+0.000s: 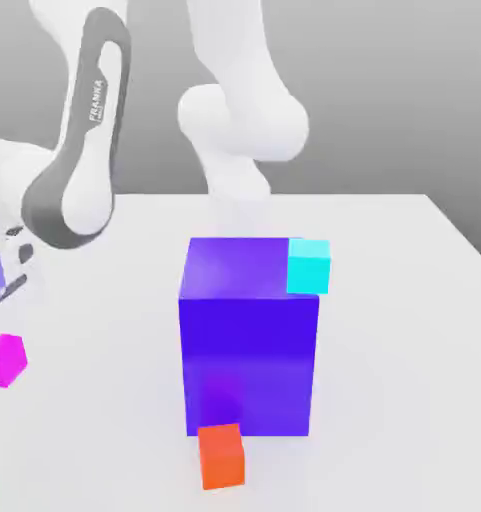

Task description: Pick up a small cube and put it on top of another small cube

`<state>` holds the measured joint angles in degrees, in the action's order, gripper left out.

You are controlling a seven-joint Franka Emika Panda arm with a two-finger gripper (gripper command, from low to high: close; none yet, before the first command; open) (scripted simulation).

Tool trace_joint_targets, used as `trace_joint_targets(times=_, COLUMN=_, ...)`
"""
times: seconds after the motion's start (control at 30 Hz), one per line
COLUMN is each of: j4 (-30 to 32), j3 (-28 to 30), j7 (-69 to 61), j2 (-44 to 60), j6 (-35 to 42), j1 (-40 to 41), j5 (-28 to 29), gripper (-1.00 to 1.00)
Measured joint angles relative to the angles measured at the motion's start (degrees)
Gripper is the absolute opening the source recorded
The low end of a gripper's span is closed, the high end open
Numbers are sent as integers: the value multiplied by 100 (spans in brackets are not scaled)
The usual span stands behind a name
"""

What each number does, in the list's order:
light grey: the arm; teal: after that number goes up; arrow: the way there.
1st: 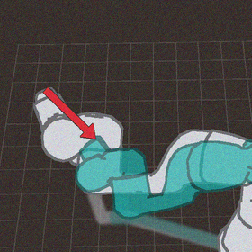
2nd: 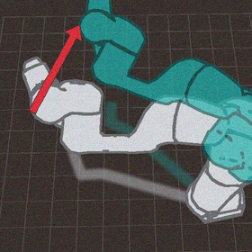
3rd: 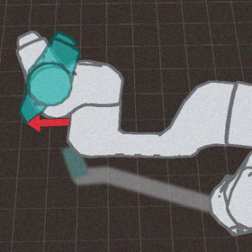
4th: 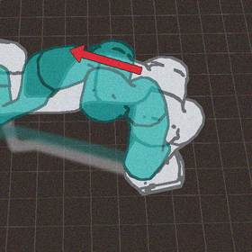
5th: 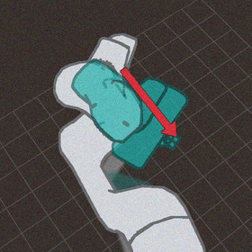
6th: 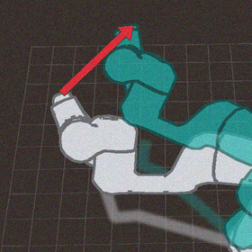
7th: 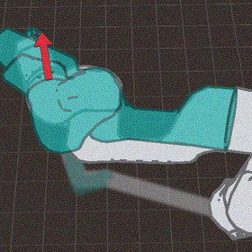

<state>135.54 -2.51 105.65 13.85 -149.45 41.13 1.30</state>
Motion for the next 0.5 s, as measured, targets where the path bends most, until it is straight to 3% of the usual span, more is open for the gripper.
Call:
trace_joint_targets(times=0.2, j4=-1230, j3=-300, j7=-677, j2=580, j6=659, j1=-181, j5=166, gripper=-100)
trace_joint_targets(times=0.3, j4=-1428, j3=-283, j7=-719, j2=1112, j6=328, j1=-251, j5=263, gripper=-100)
trace_joint_targets(times=0.33, j4=-1452, j3=-262, j7=-705, j2=1305, j6=160, j1=-272, j5=295, gripper=100)
trace_joint_targets(times=0.5, j4=-1452, j3=-262, j7=-705, j2=1305, j6=160, j1=-272, j5=295, gripper=100)
